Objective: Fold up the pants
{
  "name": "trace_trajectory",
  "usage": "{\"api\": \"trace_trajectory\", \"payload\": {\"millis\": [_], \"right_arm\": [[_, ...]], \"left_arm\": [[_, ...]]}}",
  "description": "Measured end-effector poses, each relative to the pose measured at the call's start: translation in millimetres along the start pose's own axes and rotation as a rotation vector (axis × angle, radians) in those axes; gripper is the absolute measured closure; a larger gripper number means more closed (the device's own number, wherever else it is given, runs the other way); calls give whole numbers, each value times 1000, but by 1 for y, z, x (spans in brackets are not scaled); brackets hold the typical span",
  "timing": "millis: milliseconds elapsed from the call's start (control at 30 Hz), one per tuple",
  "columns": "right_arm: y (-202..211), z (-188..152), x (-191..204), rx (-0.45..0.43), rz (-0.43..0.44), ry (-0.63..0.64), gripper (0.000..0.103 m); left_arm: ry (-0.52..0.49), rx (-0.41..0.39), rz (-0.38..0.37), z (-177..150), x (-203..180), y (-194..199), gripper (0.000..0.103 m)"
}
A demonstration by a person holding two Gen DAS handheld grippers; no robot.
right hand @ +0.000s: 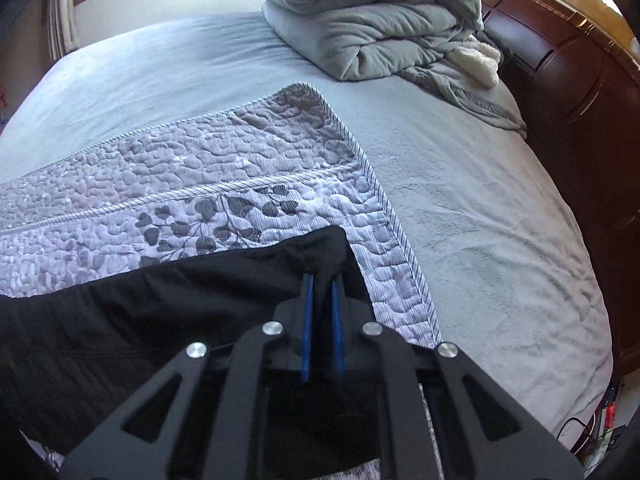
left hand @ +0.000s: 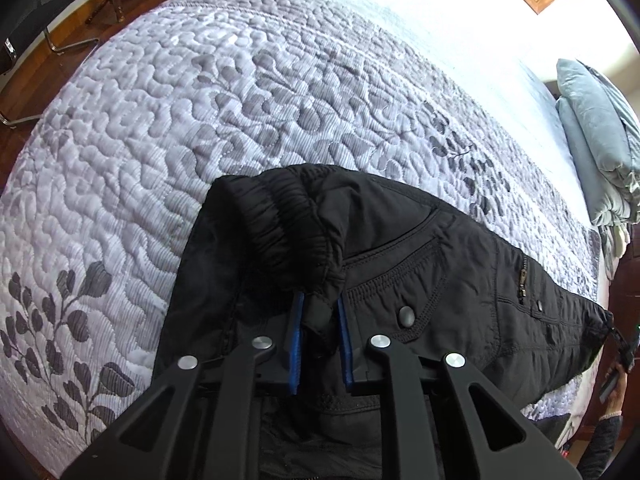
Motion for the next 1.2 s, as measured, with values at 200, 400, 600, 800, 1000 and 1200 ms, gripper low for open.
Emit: {"api": "trace_trajectory", "payload": {"millis": [200,400,600,800,1000,1200], "right_arm": [[49,-11,-10,-85,30,-13,97],[76,-26,-18,-119,62,-27,97],[95,-38,-24,-139,84,-41,97],[121,-50,-34,-174,119,-72,97],[154,-68,-54,-217,149,-114,97],[180,-93,-75,-246,171,-149,97]], "left_arm": [[-14,-26,-22,-6,-8,17,88],[-23,-42,-53,-17,-14,34,88],[-53,-50,-77,-27,-21,48,88],[-58,-57,-109,-41,-25,64,88],[-71,-61,-154,-63,-29,86,88],[-88,-68,-194,-89,-29,109,88]]}}
Point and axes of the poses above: each gripper's, at about its wrist camera, not at the fingertips, and y roughly against the way its jaws point, x to its left, z to its top, the point moved 6 cm from there along -y, roughly the way its jaws point, and after that the axes turned 3 degrees about -z, right-handed, at the moved point
